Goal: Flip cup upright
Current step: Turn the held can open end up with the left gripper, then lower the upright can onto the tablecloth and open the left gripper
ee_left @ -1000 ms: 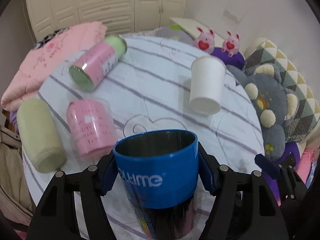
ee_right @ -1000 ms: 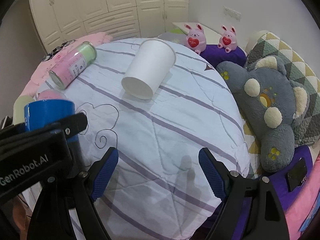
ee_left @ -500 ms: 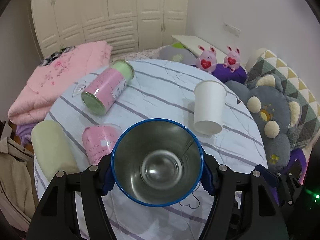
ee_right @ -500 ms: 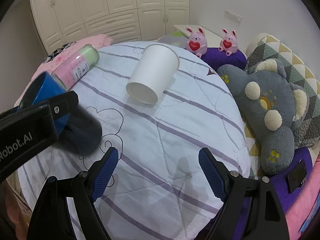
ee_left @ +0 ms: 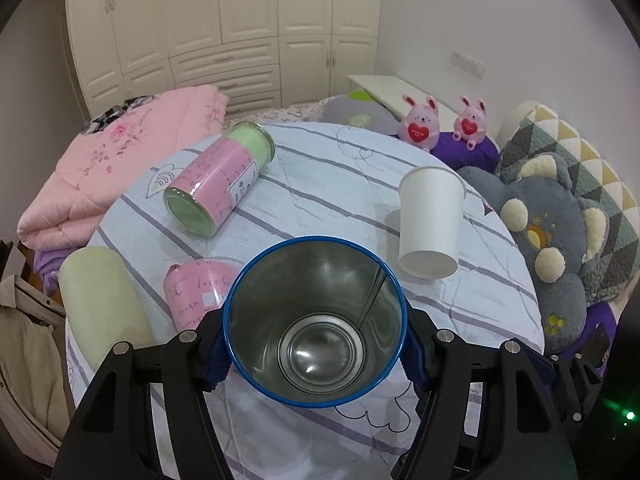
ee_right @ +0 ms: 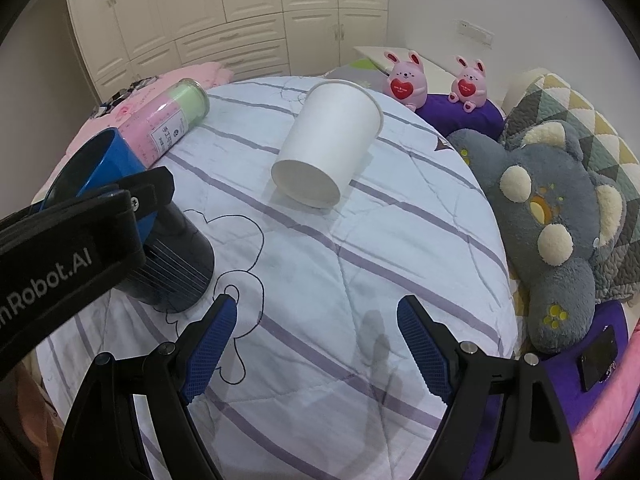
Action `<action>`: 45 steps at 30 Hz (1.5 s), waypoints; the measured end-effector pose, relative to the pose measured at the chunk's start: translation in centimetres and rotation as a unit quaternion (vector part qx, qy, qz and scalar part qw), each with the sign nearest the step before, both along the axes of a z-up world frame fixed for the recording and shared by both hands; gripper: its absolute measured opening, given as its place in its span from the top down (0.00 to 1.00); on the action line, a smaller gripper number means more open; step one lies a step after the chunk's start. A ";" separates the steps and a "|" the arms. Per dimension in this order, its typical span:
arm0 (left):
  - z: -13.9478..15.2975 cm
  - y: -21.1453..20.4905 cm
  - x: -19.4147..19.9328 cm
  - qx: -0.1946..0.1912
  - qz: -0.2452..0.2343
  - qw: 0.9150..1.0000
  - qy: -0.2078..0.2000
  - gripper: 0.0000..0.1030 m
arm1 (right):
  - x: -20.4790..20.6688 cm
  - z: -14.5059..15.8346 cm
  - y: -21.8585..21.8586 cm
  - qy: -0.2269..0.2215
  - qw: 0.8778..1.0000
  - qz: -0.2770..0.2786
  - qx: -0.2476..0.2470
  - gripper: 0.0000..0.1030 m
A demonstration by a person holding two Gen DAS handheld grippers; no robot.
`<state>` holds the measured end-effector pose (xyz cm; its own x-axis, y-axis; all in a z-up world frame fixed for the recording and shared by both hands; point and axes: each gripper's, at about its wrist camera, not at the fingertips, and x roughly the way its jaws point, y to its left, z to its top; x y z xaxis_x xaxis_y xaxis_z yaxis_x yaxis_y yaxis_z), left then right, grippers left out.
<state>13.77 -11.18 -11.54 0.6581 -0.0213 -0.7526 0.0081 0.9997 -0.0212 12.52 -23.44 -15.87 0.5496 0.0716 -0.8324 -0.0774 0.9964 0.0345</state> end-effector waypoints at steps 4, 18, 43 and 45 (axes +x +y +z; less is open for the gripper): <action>0.0 0.1 0.1 0.000 -0.001 1.000 0.001 0.34 | 0.0 -0.1 0.2 0.001 1.000 0.002 -0.001 0.18; 0.0 0.4 -0.1 -0.011 0.008 1.000 0.005 0.33 | 0.1 0.2 0.7 -0.001 1.000 0.006 -0.003 0.18; 1.7 2.4 -2.3 -0.044 0.021 0.999 -0.007 0.04 | -1.4 2.0 2.1 -0.015 1.000 0.007 -0.017 0.18; 2.1 2.6 -2.7 -0.044 0.020 0.999 -0.010 0.04 | -1.8 2.3 2.2 -0.017 1.000 0.007 -0.019 0.18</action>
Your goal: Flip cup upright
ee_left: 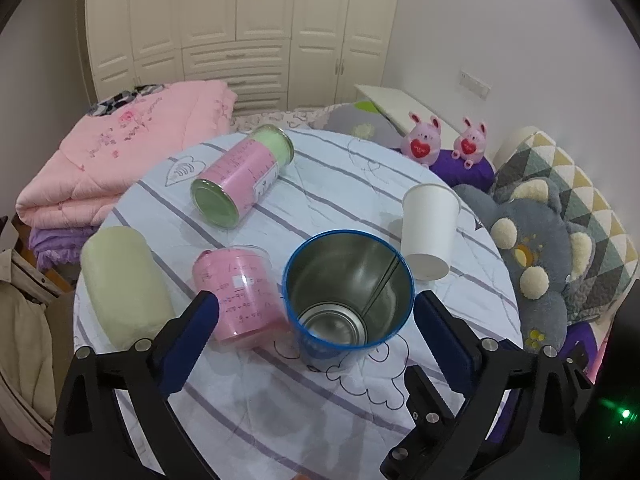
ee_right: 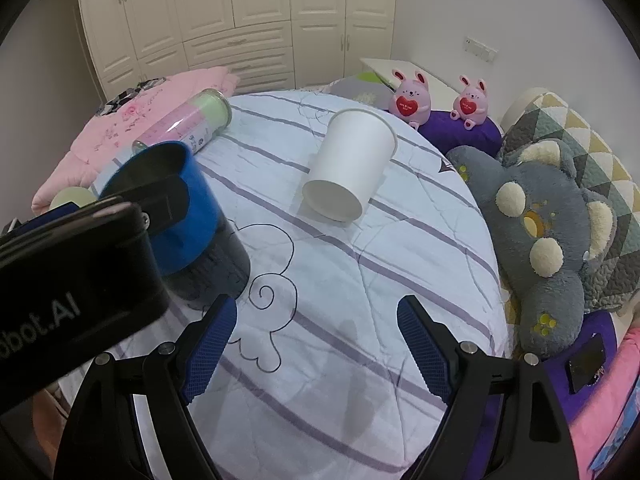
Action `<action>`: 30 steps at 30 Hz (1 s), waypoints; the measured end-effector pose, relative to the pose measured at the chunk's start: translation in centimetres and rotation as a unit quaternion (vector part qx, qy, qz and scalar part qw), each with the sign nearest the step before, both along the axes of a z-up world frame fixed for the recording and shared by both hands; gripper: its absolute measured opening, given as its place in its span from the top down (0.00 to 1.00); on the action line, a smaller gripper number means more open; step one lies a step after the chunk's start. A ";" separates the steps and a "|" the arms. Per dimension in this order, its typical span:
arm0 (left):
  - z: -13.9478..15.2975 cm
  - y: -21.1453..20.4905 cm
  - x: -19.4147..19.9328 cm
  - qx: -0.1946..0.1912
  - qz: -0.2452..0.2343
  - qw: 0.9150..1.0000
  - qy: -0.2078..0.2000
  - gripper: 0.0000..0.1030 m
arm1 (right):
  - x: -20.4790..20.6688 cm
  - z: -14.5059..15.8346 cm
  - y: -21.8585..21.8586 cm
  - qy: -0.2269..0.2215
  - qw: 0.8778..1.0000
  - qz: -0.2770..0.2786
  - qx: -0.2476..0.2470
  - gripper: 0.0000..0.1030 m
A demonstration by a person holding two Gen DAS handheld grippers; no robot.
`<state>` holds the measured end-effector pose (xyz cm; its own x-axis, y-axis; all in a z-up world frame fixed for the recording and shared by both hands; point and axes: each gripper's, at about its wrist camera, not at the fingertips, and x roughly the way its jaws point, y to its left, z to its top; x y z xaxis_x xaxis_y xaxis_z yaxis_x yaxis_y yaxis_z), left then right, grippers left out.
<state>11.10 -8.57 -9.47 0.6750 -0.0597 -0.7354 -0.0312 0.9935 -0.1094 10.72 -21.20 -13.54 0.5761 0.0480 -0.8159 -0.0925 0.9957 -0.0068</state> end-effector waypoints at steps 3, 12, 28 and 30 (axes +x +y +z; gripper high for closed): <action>0.7 0.3 -0.8 -0.002 -0.002 1.000 -0.004 0.04 | -0.6 0.6 0.2 -0.005 1.000 0.000 -0.005 0.18; 3.4 2.8 -4.4 -0.020 -0.006 1.000 -0.021 0.00 | -3.0 3.4 1.4 -0.031 0.999 0.001 -0.009 0.19; 8.0 8.4 -12.3 0.056 0.005 0.994 -0.094 0.00 | -7.6 7.6 4.1 -0.115 0.993 0.017 0.024 0.19; 8.4 8.6 -13.1 0.070 0.005 0.991 -0.113 0.00 | -8.2 8.0 4.3 -0.131 0.991 0.018 0.035 0.19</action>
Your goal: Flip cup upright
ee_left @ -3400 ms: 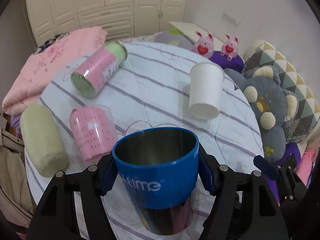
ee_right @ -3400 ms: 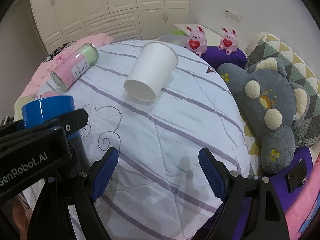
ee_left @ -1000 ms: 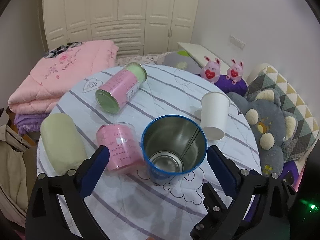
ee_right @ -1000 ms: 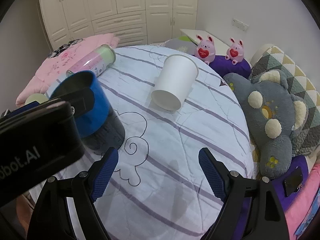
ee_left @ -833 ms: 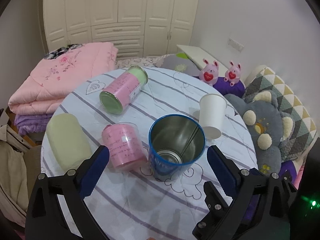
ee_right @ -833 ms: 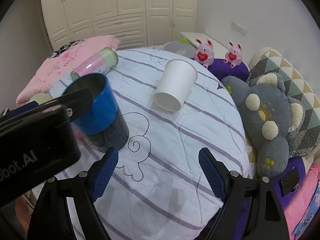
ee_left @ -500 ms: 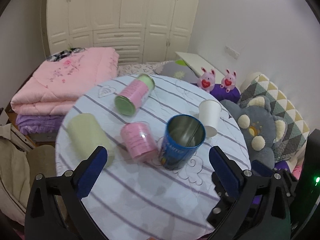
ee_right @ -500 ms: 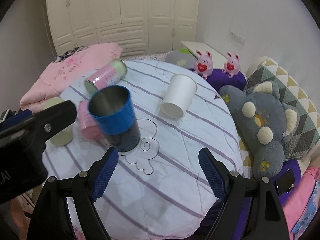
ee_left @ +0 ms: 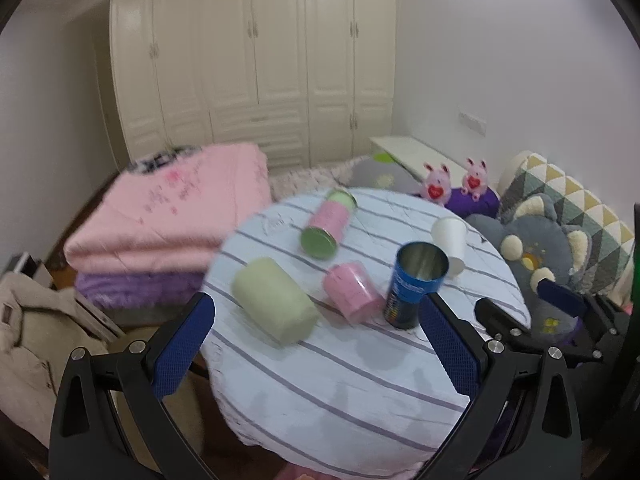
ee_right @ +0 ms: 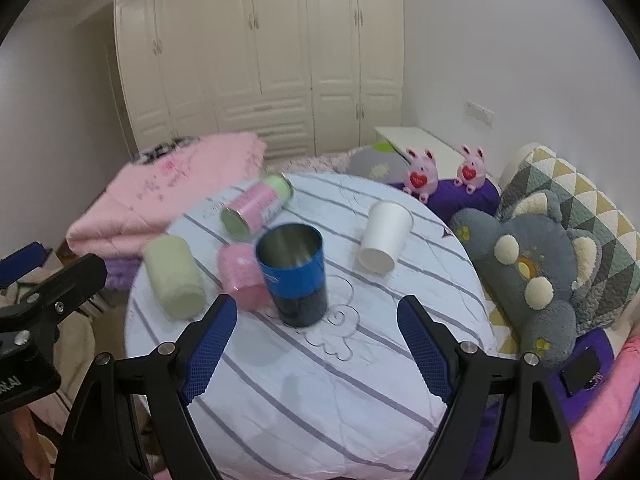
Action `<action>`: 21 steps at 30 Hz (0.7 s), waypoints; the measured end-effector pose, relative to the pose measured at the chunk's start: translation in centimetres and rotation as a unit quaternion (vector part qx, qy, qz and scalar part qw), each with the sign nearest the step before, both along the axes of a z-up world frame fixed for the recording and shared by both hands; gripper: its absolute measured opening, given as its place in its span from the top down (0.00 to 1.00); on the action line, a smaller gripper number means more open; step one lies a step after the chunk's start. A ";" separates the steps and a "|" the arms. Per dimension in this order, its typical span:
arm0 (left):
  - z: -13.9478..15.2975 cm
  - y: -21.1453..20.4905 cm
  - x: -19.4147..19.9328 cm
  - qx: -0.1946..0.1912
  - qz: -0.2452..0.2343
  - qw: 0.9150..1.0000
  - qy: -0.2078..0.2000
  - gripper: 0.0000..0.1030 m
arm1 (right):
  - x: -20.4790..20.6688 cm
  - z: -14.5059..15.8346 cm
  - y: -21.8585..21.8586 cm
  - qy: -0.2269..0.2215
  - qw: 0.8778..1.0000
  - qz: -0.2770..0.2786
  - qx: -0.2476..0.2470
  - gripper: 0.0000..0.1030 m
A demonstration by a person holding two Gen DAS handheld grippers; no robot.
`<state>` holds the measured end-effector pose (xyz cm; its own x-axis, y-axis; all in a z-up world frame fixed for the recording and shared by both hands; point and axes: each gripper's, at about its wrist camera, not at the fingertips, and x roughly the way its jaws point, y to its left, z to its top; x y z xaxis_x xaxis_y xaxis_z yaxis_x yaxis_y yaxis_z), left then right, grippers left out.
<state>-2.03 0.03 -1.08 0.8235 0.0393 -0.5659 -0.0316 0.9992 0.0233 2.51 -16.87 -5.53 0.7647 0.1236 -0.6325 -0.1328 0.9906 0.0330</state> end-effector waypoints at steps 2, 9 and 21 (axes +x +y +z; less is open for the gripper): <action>0.3 0.0 -0.7 0.011 -0.003 1.000 -0.014 0.00 | -0.6 0.4 0.2 -0.016 1.000 0.002 0.007 0.19; 1.0 -0.3 -2.7 0.031 0.002 0.998 -0.051 0.00 | -2.2 1.4 -0.1 -0.070 0.997 0.017 0.024 0.19; 2.0 -1.2 -5.4 0.040 0.020 0.993 -0.108 0.00 | -3.8 1.9 -0.7 -0.116 0.992 0.031 0.025 0.19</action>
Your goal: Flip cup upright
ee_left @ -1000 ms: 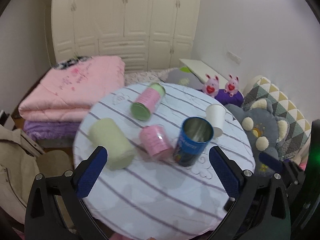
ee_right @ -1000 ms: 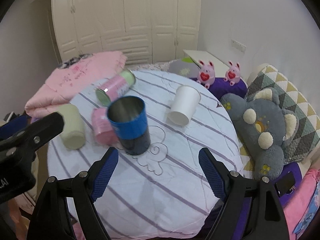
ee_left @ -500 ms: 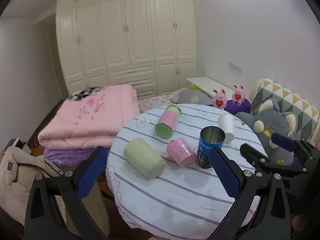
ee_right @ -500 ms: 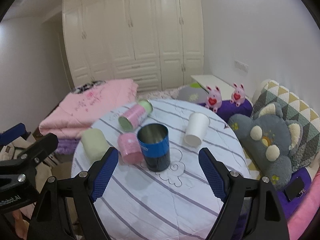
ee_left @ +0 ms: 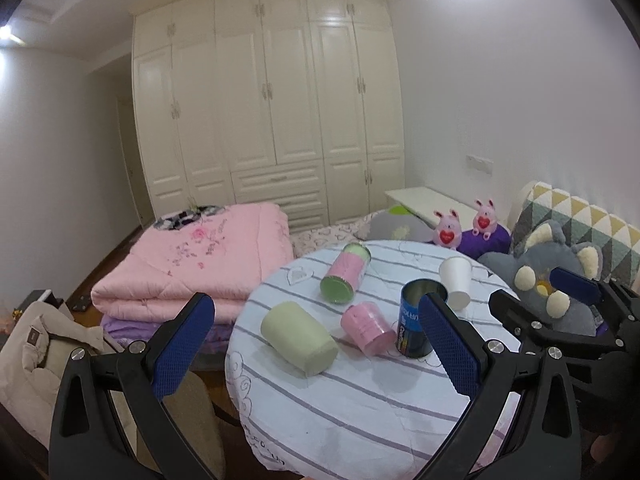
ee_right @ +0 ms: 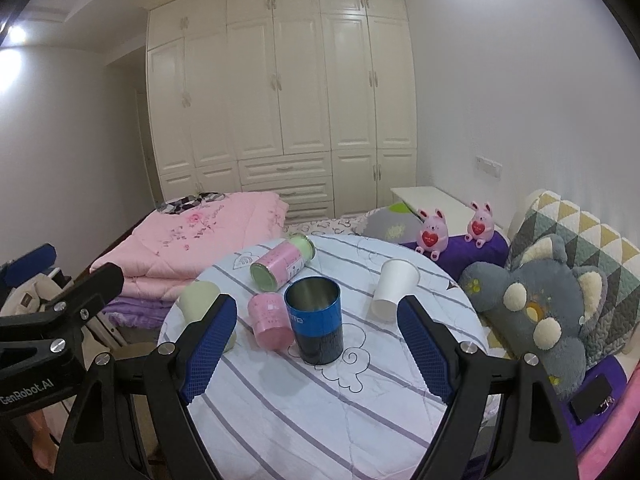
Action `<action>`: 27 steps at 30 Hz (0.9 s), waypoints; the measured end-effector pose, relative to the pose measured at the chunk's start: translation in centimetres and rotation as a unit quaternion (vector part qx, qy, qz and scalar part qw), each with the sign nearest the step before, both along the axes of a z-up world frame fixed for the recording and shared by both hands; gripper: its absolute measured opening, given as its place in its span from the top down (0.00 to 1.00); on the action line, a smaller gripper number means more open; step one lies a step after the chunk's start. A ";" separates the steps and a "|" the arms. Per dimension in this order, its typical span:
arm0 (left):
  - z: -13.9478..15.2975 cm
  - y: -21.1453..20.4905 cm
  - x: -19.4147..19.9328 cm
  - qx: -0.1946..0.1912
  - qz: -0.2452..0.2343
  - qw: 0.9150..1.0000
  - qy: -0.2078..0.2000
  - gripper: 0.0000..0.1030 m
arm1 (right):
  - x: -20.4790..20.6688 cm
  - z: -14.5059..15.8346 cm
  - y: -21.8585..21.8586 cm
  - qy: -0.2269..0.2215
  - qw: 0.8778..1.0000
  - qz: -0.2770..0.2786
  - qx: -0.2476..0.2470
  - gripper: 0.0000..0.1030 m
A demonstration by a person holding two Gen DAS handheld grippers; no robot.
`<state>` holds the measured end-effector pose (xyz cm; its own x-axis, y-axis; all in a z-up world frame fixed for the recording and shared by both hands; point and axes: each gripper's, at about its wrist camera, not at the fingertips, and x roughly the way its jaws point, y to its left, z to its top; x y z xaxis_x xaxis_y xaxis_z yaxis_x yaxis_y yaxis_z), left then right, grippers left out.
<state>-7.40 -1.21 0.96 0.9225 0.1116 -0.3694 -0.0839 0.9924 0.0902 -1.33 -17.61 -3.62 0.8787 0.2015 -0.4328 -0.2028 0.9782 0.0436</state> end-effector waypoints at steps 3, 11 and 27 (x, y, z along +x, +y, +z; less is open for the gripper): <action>0.3 -0.1 -0.5 -0.004 -0.004 1.000 -0.014 0.00 | -0.4 0.3 -0.2 -0.014 1.000 -0.003 0.000 0.19; 0.8 -0.2 -1.3 -0.017 -0.018 0.999 -0.043 0.00 | -1.6 0.9 -0.6 -0.055 0.998 -0.010 0.003 0.19; 0.0 -0.3 -0.8 -0.020 -0.019 0.999 -0.036 0.00 | -1.5 0.4 -0.8 -0.055 0.998 -0.018 0.003 0.19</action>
